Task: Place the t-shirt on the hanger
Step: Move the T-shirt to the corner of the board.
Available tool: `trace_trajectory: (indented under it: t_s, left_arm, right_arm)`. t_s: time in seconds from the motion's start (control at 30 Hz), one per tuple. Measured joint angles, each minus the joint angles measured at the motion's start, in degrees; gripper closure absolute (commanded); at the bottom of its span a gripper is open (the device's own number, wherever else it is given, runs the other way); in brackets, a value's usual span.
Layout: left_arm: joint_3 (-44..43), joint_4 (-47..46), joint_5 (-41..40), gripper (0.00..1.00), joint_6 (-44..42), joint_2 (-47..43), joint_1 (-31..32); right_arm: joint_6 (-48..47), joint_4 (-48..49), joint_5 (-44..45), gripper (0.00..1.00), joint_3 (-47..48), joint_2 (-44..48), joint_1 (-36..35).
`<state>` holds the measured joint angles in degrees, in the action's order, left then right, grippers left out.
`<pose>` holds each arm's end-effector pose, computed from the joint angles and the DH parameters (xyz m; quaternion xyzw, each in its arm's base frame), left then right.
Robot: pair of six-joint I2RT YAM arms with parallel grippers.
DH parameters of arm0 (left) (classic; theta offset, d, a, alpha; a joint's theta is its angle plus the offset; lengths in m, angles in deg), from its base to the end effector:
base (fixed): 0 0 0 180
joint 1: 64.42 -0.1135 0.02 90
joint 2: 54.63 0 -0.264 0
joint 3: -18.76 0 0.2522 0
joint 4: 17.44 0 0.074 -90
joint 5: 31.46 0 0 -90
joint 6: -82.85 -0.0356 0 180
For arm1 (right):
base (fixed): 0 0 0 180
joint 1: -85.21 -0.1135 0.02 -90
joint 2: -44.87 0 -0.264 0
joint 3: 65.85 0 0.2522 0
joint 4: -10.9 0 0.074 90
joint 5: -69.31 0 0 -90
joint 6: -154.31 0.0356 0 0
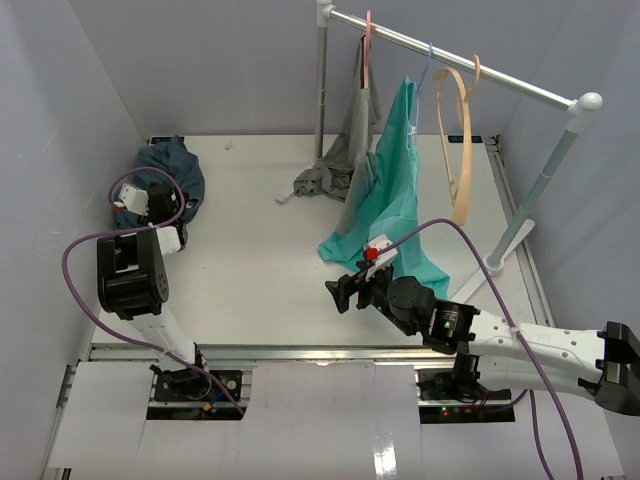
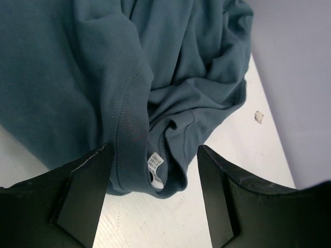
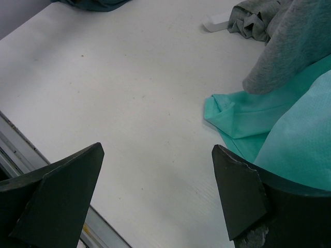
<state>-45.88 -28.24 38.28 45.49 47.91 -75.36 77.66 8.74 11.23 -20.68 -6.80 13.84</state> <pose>0.3628 0.0827 0.1674 -0.5204 0.6655 -0.0426 0.5334 0.0849 0.1929 0.2764 -0.1969 0.7246 0.2681 0.6035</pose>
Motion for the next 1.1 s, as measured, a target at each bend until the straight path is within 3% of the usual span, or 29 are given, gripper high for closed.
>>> trace_trajectory:
  t_s: [0.3, 0.47, 0.53, 0.6, 0.8, 0.9, 1.0, 1.1]
  left_arm:
    - [0.48, 0.36, 0.26, 0.44, -1.14, 1.16, 0.02]
    - [0.25, 2.47, 0.22, 0.65, -0.50, 1.21, 0.02]
    - [0.21, 3.26, 0.74, 0.79, -0.22, 1.25, 0.02]
    - [-0.15, 4.56, 1.52, 1.00, 0.23, 1.30, 0.01]
    - [-1.73, 8.23, 6.25, 1.00, 2.70, 0.47, 0.50]
    - [2.29, 8.23, 8.01, 1.00, 5.84, -4.06, 3.89]
    - [7.31, 8.07, 6.27, 1.00, 7.58, -10.49, 12.51]
    - [12.07, 8.83, 2.99, 1.00, 9.41, -17.83, 26.38]
  right_arm:
    - [0.03, -1.46, -0.26, 0.07, 0.42, 0.04, 0.00]
    - [0.06, -1.64, -0.42, 0.07, 0.42, 1.08, 0.00]
    - [0.12, -1.66, -0.43, 0.07, 0.42, 1.38, 0.00]
    - [0.14, -1.70, -0.49, 0.07, 0.42, 1.62, 0.00]
    - [0.27, -2.10, -0.69, 0.07, 0.42, 2.88, 0.00]
    - [0.32, -2.10, -0.87, 0.07, 0.42, 3.79, 0.00]
    - [0.08, -2.06, -0.35, 0.07, 0.42, 4.37, 0.00]
    - [-0.38, -2.06, 1.12, 0.07, 0.42, 4.49, 0.00]
